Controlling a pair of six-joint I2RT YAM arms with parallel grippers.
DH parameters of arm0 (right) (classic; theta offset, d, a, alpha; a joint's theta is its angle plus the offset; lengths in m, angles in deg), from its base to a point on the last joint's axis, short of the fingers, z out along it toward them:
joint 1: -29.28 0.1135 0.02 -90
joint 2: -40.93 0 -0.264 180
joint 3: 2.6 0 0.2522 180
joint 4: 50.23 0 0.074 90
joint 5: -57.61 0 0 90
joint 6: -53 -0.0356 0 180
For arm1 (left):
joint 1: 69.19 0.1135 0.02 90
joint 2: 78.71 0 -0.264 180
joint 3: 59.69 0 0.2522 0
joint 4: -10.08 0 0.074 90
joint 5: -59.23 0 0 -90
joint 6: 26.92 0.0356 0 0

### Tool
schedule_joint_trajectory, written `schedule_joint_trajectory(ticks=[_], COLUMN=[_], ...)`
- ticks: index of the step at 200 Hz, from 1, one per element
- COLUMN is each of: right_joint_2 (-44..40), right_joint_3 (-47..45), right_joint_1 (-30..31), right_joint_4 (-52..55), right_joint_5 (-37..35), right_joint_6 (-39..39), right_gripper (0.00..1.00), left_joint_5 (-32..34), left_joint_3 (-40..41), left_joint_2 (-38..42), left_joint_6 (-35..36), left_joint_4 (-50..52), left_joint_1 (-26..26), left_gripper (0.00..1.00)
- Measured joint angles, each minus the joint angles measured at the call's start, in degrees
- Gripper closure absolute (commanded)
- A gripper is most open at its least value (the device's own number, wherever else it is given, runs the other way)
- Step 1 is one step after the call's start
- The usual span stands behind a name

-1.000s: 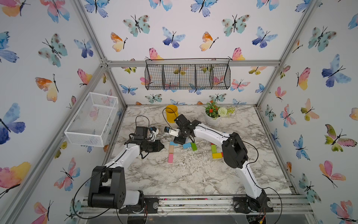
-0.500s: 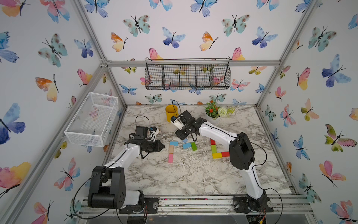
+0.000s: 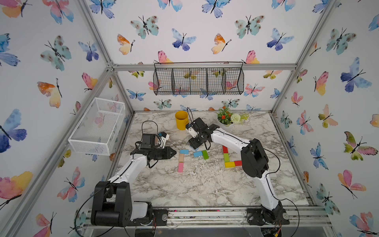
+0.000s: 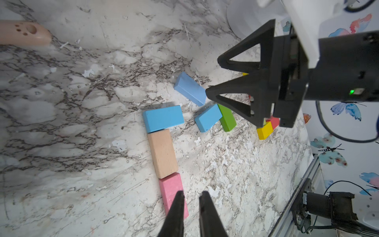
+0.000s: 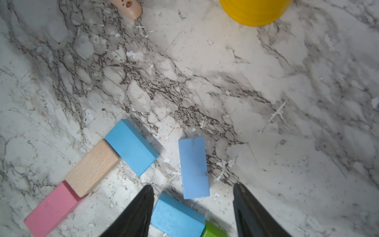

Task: Assemble the letter c with building blocks
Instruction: Pick up the building block from the center of the board.

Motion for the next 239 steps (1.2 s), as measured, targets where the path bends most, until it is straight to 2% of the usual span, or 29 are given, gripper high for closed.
schedule_joint_trajectory(ticks=[33,98,124,177,239], right_joint_2=[1.4,5.3,6.0,8.1,9.8], right_joint_3=[1.0,3.6,4.8,7.0,8.8], right_joint_1=[-1.0,-1.3,-1.3,-1.3,-1.3], right_joint_4=[0.9,3.4,4.1,5.9,6.9], right_joint_5=[1.5,4.1,4.3,4.6,4.6], right_joint_6=[0.6,1.2,1.6,2.6,2.6], right_gripper=[0.39,0.40,0.40,0.48,0.49], left_joint_5=[-0.4,-0.5,-0.5,-0.6,-0.5], left_joint_3=[0.2,0.2,0.2,0.2,0.2], left_joint_2=[0.2,0.2,0.2,0.2,0.3], left_joint_6=[-0.2,-0.2,-0.2,-0.2,-0.2], left_joint_4=[-0.5,-0.5,-0.5,-0.5,-0.4], left_joint_1=[0.0,0.0,0.0,0.0,0.0], left_gripper=[0.81,0.82,0.82,0.82,0.82])
